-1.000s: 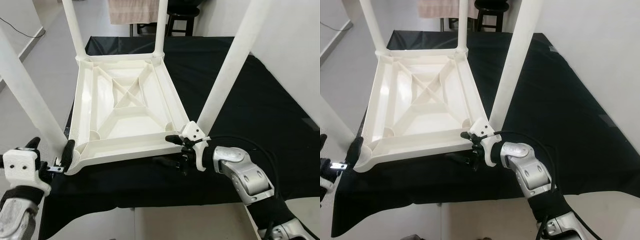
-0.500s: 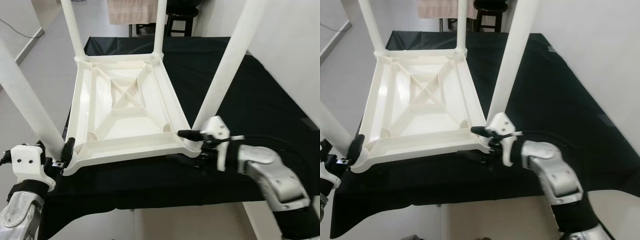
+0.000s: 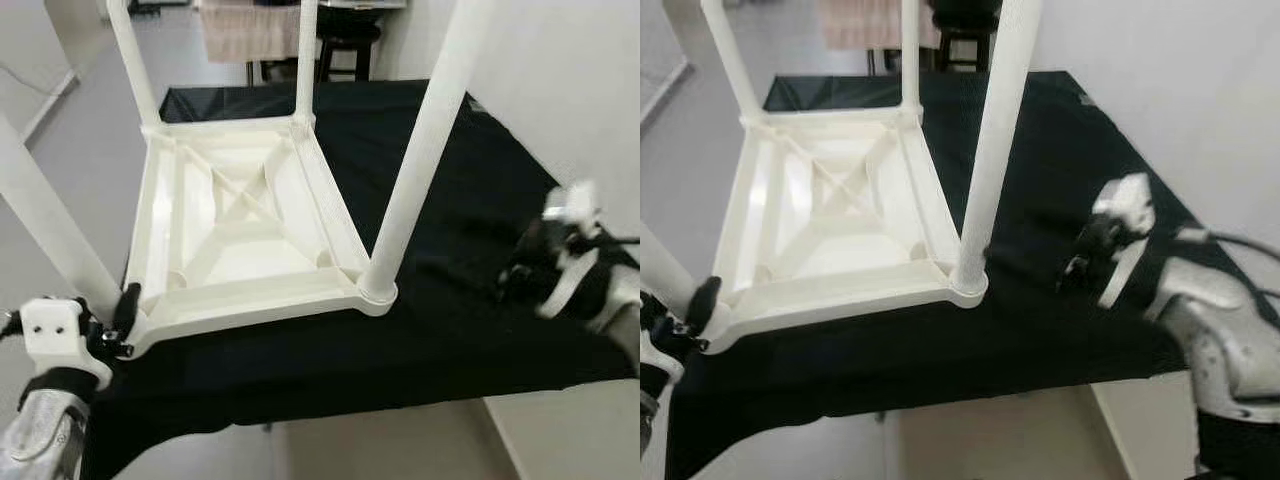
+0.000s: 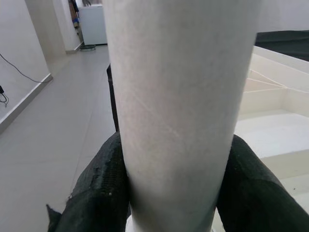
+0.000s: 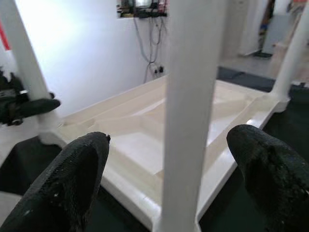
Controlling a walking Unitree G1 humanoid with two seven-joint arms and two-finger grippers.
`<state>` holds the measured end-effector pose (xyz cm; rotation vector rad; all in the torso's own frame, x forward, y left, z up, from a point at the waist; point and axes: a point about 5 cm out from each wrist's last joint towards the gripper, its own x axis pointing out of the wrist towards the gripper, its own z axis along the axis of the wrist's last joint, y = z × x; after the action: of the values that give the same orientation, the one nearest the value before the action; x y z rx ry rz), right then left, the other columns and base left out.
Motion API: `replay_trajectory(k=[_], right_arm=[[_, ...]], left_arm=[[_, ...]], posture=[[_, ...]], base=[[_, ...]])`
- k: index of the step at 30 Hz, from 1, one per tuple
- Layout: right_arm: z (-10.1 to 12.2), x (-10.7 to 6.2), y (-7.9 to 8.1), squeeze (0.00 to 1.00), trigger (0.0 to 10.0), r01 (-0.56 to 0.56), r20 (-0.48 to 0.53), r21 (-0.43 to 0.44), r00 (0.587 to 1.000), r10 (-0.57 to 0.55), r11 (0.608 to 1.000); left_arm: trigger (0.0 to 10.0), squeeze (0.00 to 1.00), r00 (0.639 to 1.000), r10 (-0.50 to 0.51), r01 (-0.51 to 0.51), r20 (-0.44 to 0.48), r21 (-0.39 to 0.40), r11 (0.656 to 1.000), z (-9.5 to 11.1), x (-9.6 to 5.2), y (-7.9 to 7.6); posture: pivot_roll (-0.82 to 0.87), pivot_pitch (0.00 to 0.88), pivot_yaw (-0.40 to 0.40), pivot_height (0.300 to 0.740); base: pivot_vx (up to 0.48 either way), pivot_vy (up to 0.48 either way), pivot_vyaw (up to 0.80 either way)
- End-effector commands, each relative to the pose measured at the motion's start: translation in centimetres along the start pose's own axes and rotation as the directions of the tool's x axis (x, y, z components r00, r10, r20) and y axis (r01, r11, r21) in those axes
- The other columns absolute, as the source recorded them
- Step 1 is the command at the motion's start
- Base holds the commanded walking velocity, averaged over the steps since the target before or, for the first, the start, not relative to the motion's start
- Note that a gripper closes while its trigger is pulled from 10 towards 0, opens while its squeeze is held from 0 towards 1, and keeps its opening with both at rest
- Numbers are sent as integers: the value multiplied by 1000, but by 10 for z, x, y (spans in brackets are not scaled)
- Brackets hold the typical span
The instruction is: Building children table
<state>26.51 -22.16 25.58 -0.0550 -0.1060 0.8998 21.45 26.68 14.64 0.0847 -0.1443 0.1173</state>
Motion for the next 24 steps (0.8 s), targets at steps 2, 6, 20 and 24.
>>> replay_trajectory(k=[2,6,20,24], right_arm=[[31,22,-5,0,10000,-13,182,2,983,13,1000],[50,31,-3,0,10000,-56,272,8,961,52,998],[65,64,-21,0,4745,-63,161,-45,984,70,997],[58,66,-32,0,0,-32,119,-28,992,35,999]], left_arm=[[0,0,1000,23,-23,-14,18,1000,-4,-3,3],[0,0,1000,24,-24,-11,16,1000,-3,-4,3],[10000,0,999,44,-45,16,22,999,1,-1,6],[10000,0,999,45,-46,18,22,999,1,-1,6]], posture=[[47,69,-64,740],[53,65,-65,740],[68,57,-89,740],[68,58,-92,740]], base=[[0,0,0],[0,0,0],[0,0,0],[0,0,0]])
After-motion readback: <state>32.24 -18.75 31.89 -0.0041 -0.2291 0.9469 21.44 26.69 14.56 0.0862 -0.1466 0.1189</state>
